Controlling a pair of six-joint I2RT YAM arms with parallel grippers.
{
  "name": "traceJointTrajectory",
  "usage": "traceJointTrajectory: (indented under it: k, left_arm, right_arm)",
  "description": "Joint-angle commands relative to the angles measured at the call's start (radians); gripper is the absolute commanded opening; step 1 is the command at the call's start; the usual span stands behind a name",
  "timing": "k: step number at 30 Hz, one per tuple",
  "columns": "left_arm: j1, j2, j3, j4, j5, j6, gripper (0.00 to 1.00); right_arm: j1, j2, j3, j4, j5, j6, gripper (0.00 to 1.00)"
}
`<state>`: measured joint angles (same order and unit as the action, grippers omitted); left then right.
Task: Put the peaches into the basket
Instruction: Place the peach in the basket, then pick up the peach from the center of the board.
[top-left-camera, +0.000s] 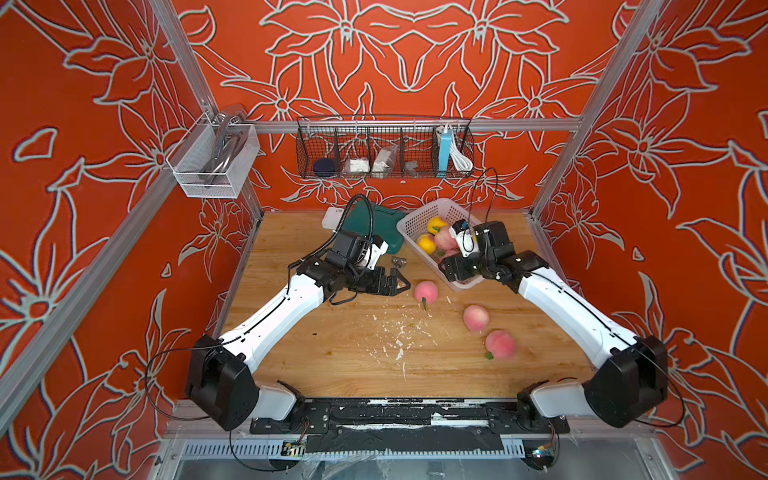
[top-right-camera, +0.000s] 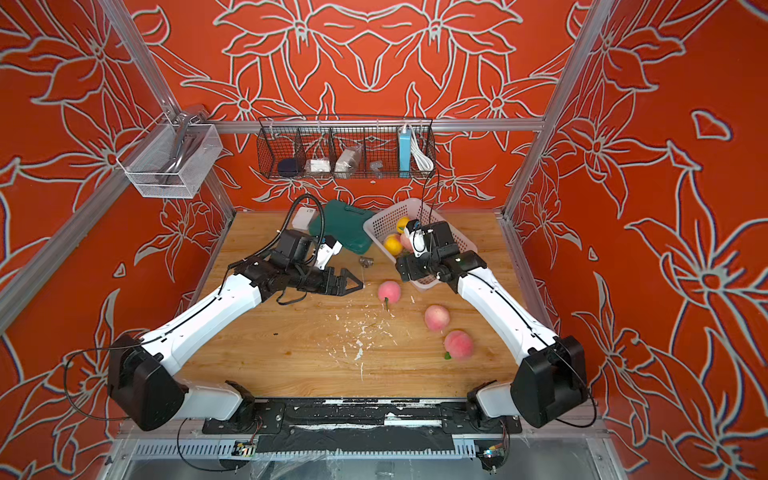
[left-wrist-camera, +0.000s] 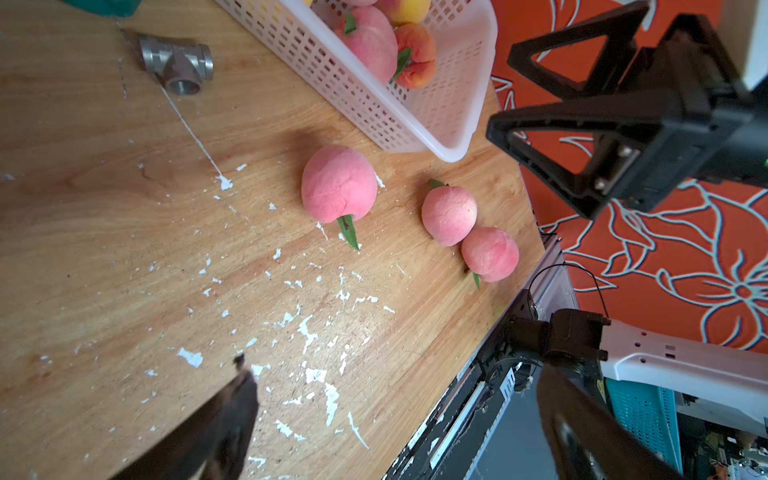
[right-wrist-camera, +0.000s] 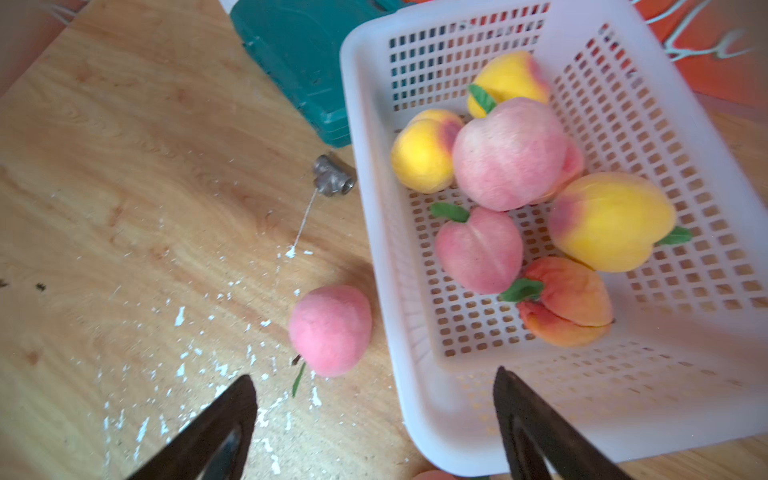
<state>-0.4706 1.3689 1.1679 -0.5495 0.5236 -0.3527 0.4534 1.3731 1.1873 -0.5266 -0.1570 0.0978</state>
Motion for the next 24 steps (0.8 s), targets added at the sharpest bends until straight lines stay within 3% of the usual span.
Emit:
traceJointTrajectory:
  k: [1, 9, 24]
  left_arm:
    - [0.004, -0.041, -0.040, -0.005, -0.016, -0.011, 0.99]
    - [0.004, -0.059, -0.101, 0.015, -0.030, -0.032, 0.99]
    - [0.005, -0.073, -0.108, 0.008, -0.081, 0.000, 0.99]
  right_arm:
    - [0.035, -0.009, -0.029, -0.030, 0.019, 0.024, 0.92]
    - [0.118, 0.007, -0.057, -0.011, 0.021, 0.050, 0.92]
    - [0.148, 0.065, -0.122, 0.032, 0.022, 0.075, 0.92]
